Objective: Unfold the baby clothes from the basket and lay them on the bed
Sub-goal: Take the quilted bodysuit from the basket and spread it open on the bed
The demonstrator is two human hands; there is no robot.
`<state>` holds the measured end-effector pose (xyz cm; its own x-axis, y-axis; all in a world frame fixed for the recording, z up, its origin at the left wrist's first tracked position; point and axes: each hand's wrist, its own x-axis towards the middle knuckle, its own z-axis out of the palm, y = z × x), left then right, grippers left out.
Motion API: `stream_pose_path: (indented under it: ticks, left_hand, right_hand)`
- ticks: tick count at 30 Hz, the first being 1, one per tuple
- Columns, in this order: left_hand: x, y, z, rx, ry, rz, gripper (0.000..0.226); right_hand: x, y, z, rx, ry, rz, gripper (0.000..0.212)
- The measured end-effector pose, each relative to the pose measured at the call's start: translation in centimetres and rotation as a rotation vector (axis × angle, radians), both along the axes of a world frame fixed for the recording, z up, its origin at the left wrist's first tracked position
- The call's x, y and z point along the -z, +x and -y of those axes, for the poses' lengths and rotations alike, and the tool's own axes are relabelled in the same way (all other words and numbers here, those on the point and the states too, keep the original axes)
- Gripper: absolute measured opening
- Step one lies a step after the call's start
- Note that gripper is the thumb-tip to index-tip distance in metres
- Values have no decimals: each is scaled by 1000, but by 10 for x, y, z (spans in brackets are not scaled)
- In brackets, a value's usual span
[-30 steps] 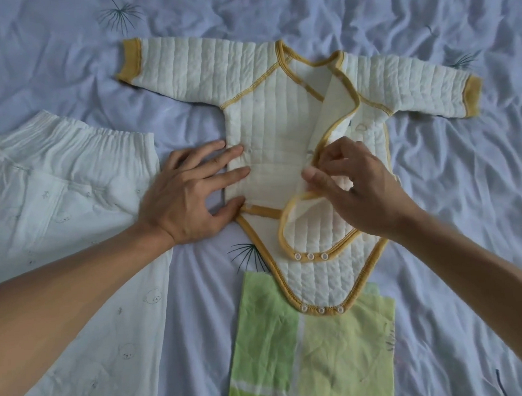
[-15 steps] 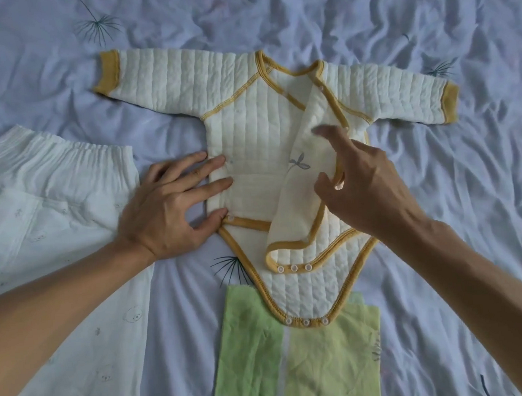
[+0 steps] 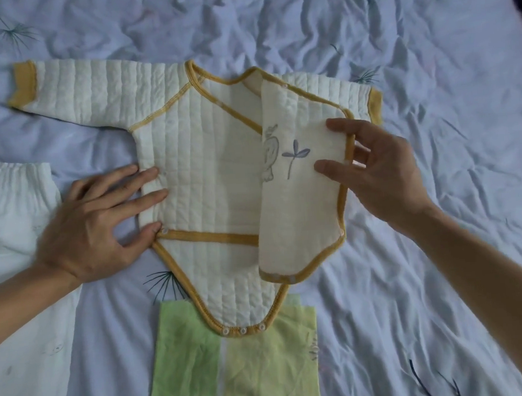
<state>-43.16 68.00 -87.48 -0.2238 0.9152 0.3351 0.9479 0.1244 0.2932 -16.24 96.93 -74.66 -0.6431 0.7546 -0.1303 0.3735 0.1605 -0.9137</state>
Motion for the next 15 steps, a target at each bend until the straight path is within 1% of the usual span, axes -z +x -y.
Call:
stream_pose_path:
  ticks: [4, 8, 12, 15]
  left_hand:
    - [11, -6, 2, 22, 34, -4, 55]
    - [27, -13, 5, 18, 40, 31, 63]
    - [38, -19, 8, 14, 3, 43, 65]
    - [35, -18, 8, 14, -4, 49, 65]
  right_hand:
    - [-10, 23, -35, -16, 77, 70, 53]
    - [-12, 40, -70, -11, 146, 166, 55]
    - [-1, 44, -93, -1, 202, 274, 57]
    - [13, 43, -100, -1, 206, 380, 59]
